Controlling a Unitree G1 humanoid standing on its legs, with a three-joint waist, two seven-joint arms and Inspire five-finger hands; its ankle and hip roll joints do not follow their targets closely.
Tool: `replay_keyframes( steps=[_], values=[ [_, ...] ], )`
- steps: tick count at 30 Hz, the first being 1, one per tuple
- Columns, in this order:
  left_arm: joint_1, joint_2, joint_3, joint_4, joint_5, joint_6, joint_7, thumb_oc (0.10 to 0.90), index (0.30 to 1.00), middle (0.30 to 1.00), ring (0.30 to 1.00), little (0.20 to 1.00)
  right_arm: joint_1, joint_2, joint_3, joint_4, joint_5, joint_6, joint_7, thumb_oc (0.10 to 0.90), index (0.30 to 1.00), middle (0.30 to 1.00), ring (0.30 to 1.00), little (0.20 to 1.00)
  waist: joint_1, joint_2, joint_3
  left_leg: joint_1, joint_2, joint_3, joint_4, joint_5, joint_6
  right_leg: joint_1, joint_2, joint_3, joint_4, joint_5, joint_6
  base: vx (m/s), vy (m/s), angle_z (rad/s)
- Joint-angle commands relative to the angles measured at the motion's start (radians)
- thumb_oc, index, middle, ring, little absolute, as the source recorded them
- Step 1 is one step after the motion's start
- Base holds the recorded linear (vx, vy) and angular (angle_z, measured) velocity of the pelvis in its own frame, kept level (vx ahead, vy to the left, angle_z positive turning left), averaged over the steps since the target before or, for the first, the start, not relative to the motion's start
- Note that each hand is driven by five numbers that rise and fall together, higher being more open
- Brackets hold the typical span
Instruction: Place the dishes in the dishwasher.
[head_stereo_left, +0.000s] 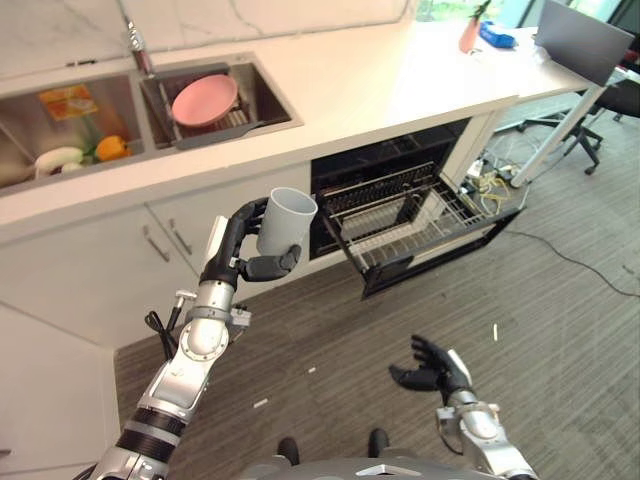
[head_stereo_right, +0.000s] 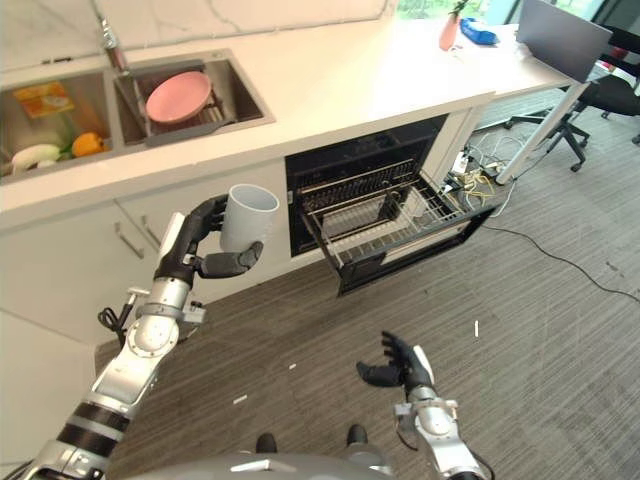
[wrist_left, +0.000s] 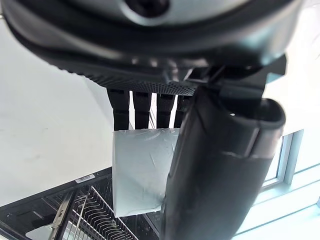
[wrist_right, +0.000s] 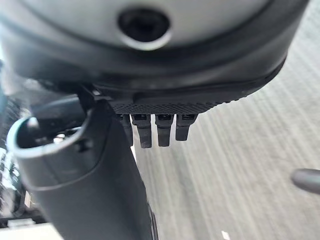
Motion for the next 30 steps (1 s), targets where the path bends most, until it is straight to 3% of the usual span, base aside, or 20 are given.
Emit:
replay_keyframes(
  steps=[1, 3, 5, 7, 11, 13, 20, 30],
  values=[
    [-0.102, -0.006, 0.051, -0.132, 0.06, -0.107, 0.034, 0.4, 0.3, 0.3, 0.3, 0.3, -0.057, -0.183, -0.129, -0.172, 0.001, -0.123, -0.01, 0.8, 0.9, 0.9, 0.9, 0.9, -0.016, 0.004, -0.101, 0.008, 0.115, 0.012, 0.011, -0.048, -0.111, 0.001, 0.008, 0.004, 0.018, -0.027, 0.042, 0.04, 0.011, -0.34],
    [-0.106, -0.009, 0.049, -0.129, 0.061, -0.108, 0.035, 0.4, 0.3, 0.3, 0.3, 0.3, -0.054, -0.185, -0.133, -0.178, 0.001, -0.119, -0.01, 0.8, 0.9, 0.9, 0.9, 0.9, -0.013, 0.006, -0.097, 0.011, 0.115, 0.014, 0.011, -0.049, -0.111, 0.003, 0.008, 0.006, 0.019, -0.028, 0.042, 0.01, -0.002, -0.28],
    [-0.153, -0.014, 0.058, -0.114, 0.089, -0.1, 0.047, 0.4, 0.3, 0.3, 0.3, 0.3, -0.111, -0.206, -0.196, -0.377, 0.01, -0.154, -0.012, 0.8, 0.9, 0.9, 0.9, 0.9, -0.039, 0.022, -0.109, 0.033, 0.121, 0.028, 0.007, -0.053, -0.114, 0.01, 0.012, 0.022, 0.02, -0.035, 0.038, 0.04, -0.029, -0.3],
    [-0.171, -0.01, 0.057, -0.108, 0.104, -0.096, 0.052, 0.4, 0.3, 0.3, 0.3, 0.3, -0.133, -0.198, -0.209, -0.437, 0.039, -0.169, -0.011, 0.8, 0.9, 0.9, 0.9, 0.9, -0.046, 0.027, -0.113, 0.037, 0.122, 0.031, 0.005, -0.055, -0.115, 0.011, 0.014, 0.027, 0.018, -0.037, 0.036, 0.06, -0.025, -0.12],
    [-0.274, 0.003, 0.03, -0.073, 0.123, -0.097, 0.092, 0.4, 0.3, 0.3, 0.3, 0.3, -0.24, -0.1, -0.163, -0.595, 0.177, -0.227, -0.011, 0.8, 0.9, 0.9, 0.9, 0.9, -0.055, 0.052, -0.114, 0.046, 0.127, 0.04, 0.004, -0.058, -0.114, 0.014, 0.021, 0.046, 0.018, -0.044, 0.027, 0.03, -0.026, -0.18],
    [-0.28, 0.005, 0.03, -0.068, 0.123, -0.099, 0.094, 0.4, 0.3, 0.3, 0.3, 0.3, -0.243, -0.099, -0.164, -0.596, 0.179, -0.226, -0.01, 0.8, 0.9, 0.9, 0.9, 0.9, -0.055, 0.049, -0.109, 0.042, 0.127, 0.042, 0.003, -0.046, -0.114, 0.008, 0.021, 0.047, 0.019, -0.035, 0.024, -0.04, -0.017, -0.05],
    [-0.443, 0.005, -0.05, -0.038, 0.155, -0.089, 0.133, 0.4, 0.3, 0.3, 0.3, 0.3, -0.36, -0.018, 0.027, -0.667, 0.372, -0.221, 0.034, 0.8, 0.9, 0.9, 0.9, 0.9, -0.055, 0.069, -0.109, 0.041, 0.133, 0.051, 0.003, -0.038, -0.121, 0.006, 0.028, 0.057, 0.021, -0.037, 0.017, 0.0, 0.0, 0.0],
    [-0.449, -0.042, -0.153, -0.09, 0.183, -0.098, 0.102, 0.4, 0.3, 0.3, 0.3, 0.3, -0.422, 0.026, 0.07, -0.694, 0.419, -0.234, -0.007, 0.8, 0.9, 0.9, 0.9, 0.9, -0.043, 0.073, -0.108, 0.038, 0.133, 0.037, 0.003, -0.038, -0.121, 0.016, 0.024, 0.045, 0.02, -0.042, 0.016, 0.0, -0.001, 0.0]
  ],
)
